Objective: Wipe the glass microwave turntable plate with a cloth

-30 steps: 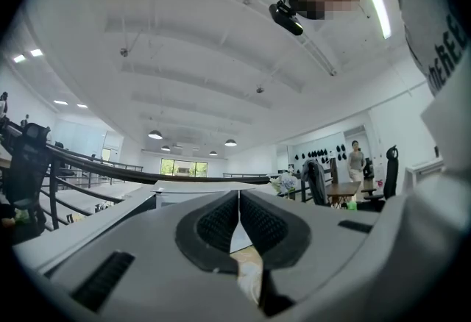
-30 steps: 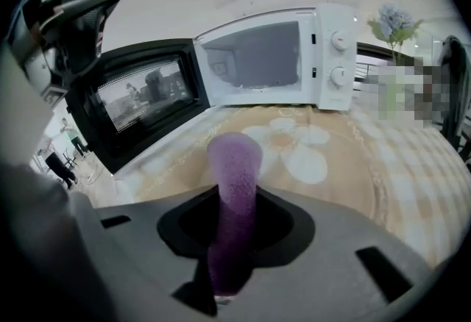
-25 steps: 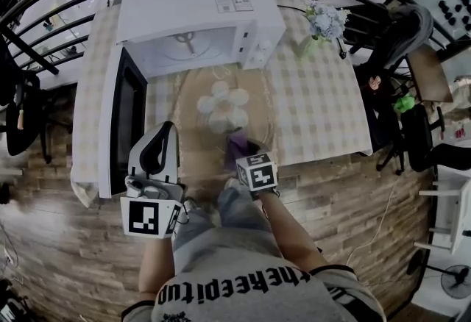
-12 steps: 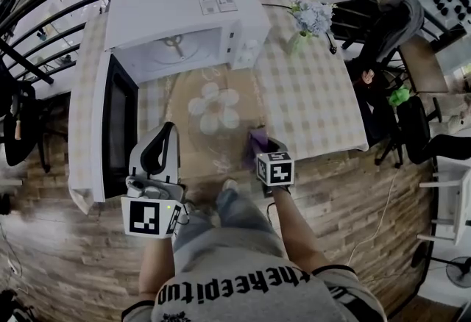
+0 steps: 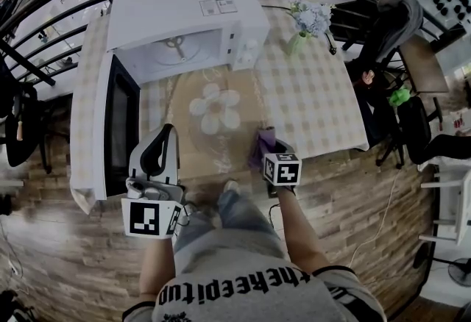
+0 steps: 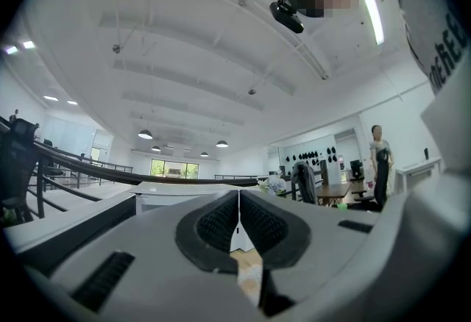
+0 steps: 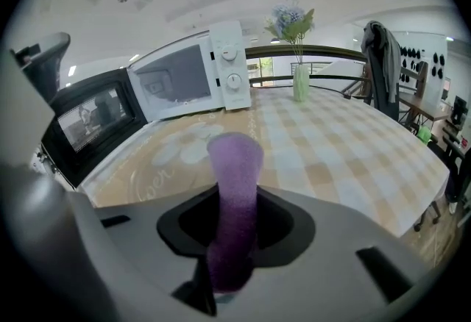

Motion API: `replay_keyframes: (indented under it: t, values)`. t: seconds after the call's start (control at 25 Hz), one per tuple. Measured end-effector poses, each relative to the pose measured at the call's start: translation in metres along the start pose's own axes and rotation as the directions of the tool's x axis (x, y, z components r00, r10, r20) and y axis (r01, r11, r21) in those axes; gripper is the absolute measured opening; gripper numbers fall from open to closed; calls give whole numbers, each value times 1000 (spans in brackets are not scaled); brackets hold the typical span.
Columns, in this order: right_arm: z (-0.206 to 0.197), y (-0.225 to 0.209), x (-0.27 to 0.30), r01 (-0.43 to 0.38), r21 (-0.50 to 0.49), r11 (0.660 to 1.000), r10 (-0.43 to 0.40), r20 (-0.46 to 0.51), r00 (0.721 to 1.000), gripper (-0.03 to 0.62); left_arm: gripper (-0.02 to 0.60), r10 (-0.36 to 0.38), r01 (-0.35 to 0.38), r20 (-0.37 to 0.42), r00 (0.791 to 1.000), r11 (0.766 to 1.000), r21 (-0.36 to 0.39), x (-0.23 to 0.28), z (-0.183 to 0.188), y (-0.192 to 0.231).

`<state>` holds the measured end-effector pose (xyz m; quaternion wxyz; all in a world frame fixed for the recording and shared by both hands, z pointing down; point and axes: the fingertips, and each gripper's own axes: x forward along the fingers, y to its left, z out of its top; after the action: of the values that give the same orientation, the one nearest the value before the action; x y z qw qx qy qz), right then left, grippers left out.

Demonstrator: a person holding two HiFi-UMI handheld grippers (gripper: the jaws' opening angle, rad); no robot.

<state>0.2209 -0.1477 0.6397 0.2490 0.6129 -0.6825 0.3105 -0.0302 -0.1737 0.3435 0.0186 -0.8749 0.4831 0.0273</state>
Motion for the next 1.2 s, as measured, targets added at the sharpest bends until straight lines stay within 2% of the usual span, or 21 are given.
replay_keyframes:
  t: [0.56,0.88,1.2]
  values:
    - [3,-2,-13,79,34,996,-79,4,997,110,11,3,-4,32,999,1000,10,-13,15,7]
    - [33,10,-58,69,76,995,-80,156,985,112,11,-22,22,44,999,1000,5,-14,21,9]
    - [65,27,-113,81,63,995,-97,322,942,114,11,-65,65,51,997,998,4,-19,28,5]
